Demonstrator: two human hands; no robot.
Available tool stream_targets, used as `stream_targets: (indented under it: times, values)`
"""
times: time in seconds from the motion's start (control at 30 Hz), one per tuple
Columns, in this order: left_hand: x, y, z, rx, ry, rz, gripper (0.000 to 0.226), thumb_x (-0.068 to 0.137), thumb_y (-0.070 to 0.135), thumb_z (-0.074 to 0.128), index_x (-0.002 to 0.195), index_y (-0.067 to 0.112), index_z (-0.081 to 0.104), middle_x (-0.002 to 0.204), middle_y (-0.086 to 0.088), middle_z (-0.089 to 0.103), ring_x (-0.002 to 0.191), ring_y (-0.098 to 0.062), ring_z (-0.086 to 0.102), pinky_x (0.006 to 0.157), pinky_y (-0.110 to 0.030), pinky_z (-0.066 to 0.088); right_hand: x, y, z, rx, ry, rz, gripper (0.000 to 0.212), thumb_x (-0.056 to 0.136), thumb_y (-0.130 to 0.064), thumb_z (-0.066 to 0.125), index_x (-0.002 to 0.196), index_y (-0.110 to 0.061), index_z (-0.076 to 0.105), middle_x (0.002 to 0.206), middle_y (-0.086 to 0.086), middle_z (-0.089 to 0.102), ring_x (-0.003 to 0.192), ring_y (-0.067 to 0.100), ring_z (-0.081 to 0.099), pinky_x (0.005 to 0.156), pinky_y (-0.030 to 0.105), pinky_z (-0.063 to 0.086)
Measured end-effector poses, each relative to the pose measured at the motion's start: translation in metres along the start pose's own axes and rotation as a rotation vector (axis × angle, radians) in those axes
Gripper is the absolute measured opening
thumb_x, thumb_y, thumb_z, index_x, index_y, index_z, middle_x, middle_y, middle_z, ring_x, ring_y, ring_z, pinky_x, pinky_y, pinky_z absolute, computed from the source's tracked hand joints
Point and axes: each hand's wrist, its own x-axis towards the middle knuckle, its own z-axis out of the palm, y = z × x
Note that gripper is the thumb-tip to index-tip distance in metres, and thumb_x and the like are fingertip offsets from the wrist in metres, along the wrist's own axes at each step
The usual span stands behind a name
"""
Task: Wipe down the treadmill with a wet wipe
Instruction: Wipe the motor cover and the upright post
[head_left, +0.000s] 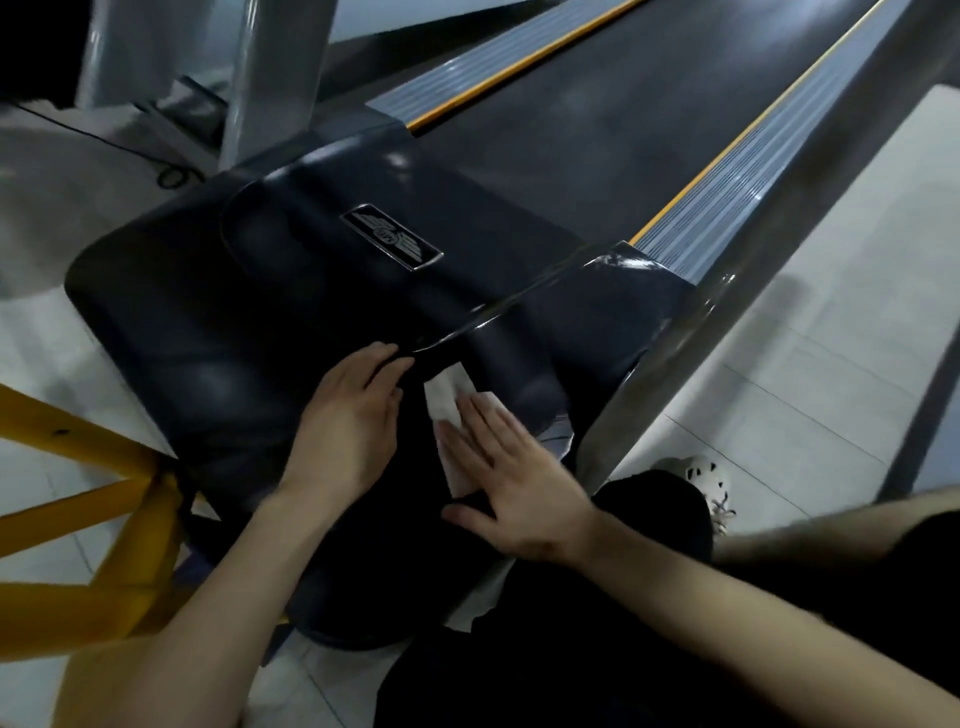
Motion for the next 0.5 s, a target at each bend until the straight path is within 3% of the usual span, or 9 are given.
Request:
stream_targets:
  times: [0.07, 0.13, 0.23, 0.3, 0.4, 0.5]
  values:
    - [0.006, 0.016, 0.008, -0.021, 0.008, 0.135, 0.038, 0.103, 0.007, 0.059, 0.140, 0.006, 0.066, 0.150, -0.011, 0.060, 0.142, -0.031, 0.055, 0.116, -0.050, 0.046, -0.004, 0.024, -0.020, -0.035, -0.004, -0.034, 0.082, 0.104, -0.069, 0.041, 0.169, -0.022, 0.025, 0.178, 0.012, 0.006, 0.166, 0.026, -0.002, 0.131, 0.056, 0.011]
    - [0.010, 0.030, 0.019, -0.007, -0.072, 0.310, 0.043, 0.105, 0.018, 0.053, 0.145, 0.005, 0.063, 0.156, -0.013, 0.056, 0.147, -0.032, 0.051, 0.121, -0.049, 0.040, -0.009, 0.046, -0.046, -0.030, 0.083, -0.085, 0.062, 0.107, -0.054, 0.045, 0.158, -0.020, 0.051, 0.173, 0.016, 0.028, 0.162, 0.028, 0.024, 0.130, 0.057, 0.019]
    - [0.004, 0.045, 0.039, 0.179, -0.297, 0.534, 0.061, 0.112, 0.041, 0.035, 0.162, 0.007, 0.039, 0.172, -0.014, 0.030, 0.162, -0.029, 0.023, 0.131, -0.049, 0.021, -0.020, 0.085, -0.085, -0.166, 0.251, -0.065, 0.045, 0.102, -0.032, 0.046, 0.132, -0.011, 0.072, 0.147, 0.015, 0.064, 0.141, 0.031, 0.057, 0.125, 0.059, 0.032]
    - [0.002, 0.055, 0.056, 0.263, -0.351, 0.578, 0.065, 0.112, 0.043, 0.027, 0.166, 0.007, 0.030, 0.176, -0.014, 0.018, 0.165, -0.028, 0.013, 0.132, -0.049, 0.016, -0.026, 0.119, -0.104, -0.333, 0.266, -0.023, 0.041, 0.095, -0.024, 0.053, 0.124, -0.006, 0.076, 0.137, 0.015, 0.070, 0.142, 0.036, 0.056, 0.126, 0.063, 0.029]
    - [0.013, 0.077, 0.070, 0.265, -0.367, 0.570, 0.066, 0.111, 0.040, 0.021, 0.166, 0.006, 0.030, 0.176, -0.016, 0.018, 0.165, -0.029, 0.012, 0.133, -0.048, 0.014, -0.035, 0.158, -0.118, -0.540, 0.162, 0.075, 0.042, 0.096, -0.023, 0.046, 0.109, 0.001, 0.078, 0.124, 0.022, 0.073, 0.139, 0.041, 0.056, 0.126, 0.063, 0.028]
    - [0.002, 0.067, 0.061, 0.270, -0.382, 0.664, 0.059, 0.113, 0.038, 0.025, 0.168, 0.014, 0.029, 0.176, -0.018, 0.017, 0.165, -0.031, 0.012, 0.133, -0.048, 0.014, -0.041, 0.173, -0.121, -0.601, 0.187, 0.099, 0.048, 0.101, -0.024, 0.036, 0.084, -0.002, 0.075, 0.084, 0.016, 0.071, 0.107, 0.040, 0.067, 0.126, 0.056, 0.029]
